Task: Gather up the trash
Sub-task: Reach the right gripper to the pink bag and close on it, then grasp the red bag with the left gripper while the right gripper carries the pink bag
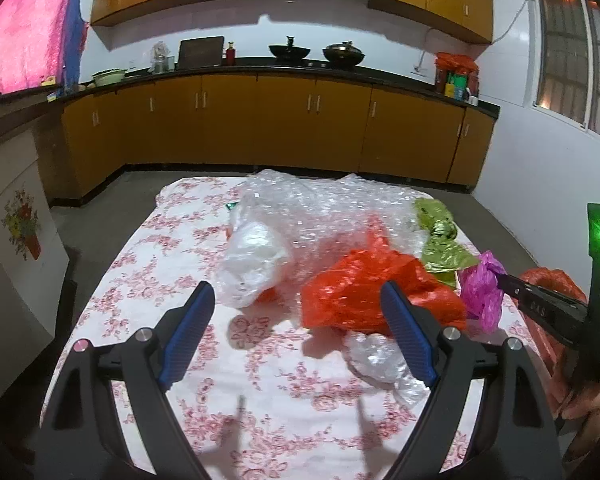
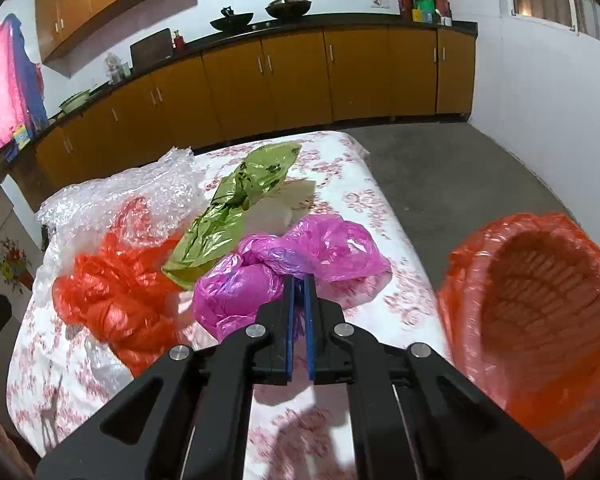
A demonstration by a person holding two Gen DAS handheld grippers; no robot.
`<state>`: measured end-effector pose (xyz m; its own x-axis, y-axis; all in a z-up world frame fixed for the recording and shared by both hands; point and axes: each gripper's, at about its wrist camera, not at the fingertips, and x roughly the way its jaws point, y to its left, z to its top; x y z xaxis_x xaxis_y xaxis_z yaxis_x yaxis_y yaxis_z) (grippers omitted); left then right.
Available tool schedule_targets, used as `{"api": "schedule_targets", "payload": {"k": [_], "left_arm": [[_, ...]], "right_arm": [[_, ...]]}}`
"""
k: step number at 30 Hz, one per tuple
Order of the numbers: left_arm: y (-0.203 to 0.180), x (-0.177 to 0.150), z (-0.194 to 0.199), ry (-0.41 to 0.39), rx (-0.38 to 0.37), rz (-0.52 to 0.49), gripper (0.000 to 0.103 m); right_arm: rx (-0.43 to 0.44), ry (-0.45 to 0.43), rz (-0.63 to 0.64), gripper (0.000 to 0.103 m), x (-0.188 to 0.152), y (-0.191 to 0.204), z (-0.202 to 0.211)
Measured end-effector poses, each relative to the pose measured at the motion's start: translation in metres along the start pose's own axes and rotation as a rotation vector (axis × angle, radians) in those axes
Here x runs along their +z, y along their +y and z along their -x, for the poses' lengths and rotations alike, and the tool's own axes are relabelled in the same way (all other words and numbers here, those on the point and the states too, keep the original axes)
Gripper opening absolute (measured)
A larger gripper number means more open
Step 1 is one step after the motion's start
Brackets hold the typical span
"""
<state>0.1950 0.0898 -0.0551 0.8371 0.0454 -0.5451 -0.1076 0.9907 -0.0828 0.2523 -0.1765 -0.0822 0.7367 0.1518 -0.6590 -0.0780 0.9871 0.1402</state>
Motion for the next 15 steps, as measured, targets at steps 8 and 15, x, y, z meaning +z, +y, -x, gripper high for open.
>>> {"api": "schedule_targets", "payload": {"k": [8,15], "left_arm": [[-0.031,-0.001,-0.004,0.020,-0.081,-0.029,0.083],[-0.064,0.001,-0.027,0.089,-0.138,-0.040,0.079]], "right_arm": [[-0.049,-0.038,0.022,0.005,-0.013,-0.013,0.031],[-0.073,-0.056,0.029,0.005,-0.022,-0.025,0.055]]}}
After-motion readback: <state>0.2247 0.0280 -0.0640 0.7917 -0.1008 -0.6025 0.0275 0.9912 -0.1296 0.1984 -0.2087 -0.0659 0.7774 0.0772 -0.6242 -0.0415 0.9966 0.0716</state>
